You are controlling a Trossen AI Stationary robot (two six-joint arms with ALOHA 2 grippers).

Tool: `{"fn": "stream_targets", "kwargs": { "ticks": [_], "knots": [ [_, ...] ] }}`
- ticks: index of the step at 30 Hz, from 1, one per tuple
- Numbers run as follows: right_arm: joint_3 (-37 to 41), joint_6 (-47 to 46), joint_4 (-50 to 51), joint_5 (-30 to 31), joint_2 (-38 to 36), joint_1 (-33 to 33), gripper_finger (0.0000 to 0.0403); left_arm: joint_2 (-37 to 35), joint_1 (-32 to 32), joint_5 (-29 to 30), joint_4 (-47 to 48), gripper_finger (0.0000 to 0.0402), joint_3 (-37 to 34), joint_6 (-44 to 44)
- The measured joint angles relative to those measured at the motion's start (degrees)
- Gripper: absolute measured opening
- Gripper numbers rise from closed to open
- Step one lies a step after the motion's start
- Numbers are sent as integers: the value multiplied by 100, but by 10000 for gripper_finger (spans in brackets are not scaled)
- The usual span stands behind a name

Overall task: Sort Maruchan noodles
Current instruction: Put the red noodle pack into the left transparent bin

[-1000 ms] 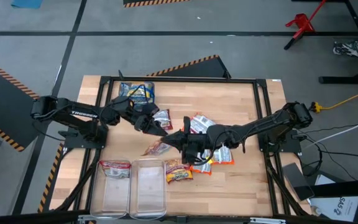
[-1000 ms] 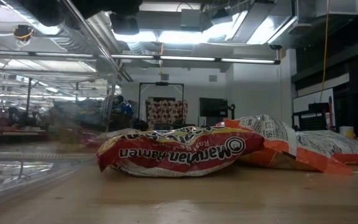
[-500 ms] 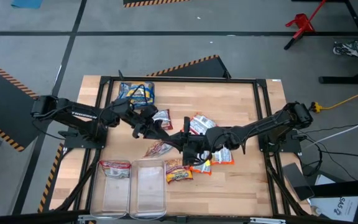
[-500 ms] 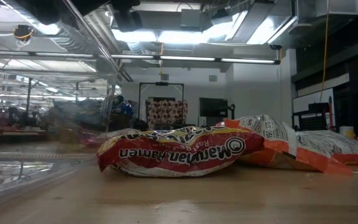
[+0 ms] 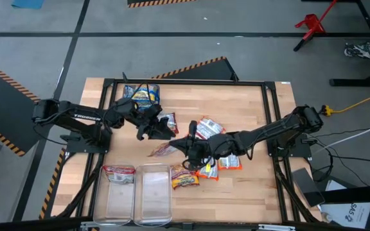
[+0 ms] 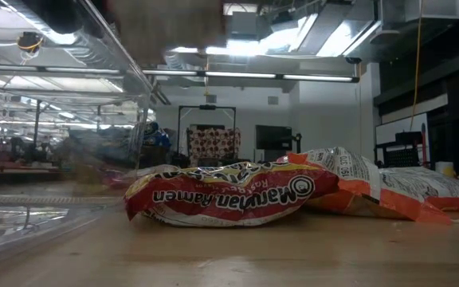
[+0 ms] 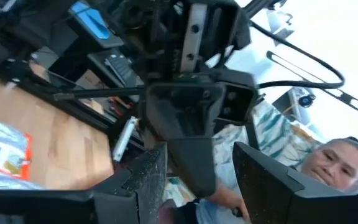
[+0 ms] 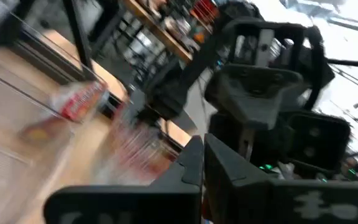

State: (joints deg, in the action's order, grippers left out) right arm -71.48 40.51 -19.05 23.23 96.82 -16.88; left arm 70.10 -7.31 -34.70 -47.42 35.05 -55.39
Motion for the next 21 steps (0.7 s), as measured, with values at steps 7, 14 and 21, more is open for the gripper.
{"fn": "stream_targets", "kwargs": {
  "ticks": [7,14,21],
  "knots": [
    [-8,61,130,514,-11,7,0,3,-205,-82,69,179,0,72],
    [-7,-13,1107,674,-53,49,4,1,-203,-13,1715,179,0,635],
    [-13,-1618,3100,38,-114,426,90,8,-258,1036,3990,179,-2,1280]
  ]
}}
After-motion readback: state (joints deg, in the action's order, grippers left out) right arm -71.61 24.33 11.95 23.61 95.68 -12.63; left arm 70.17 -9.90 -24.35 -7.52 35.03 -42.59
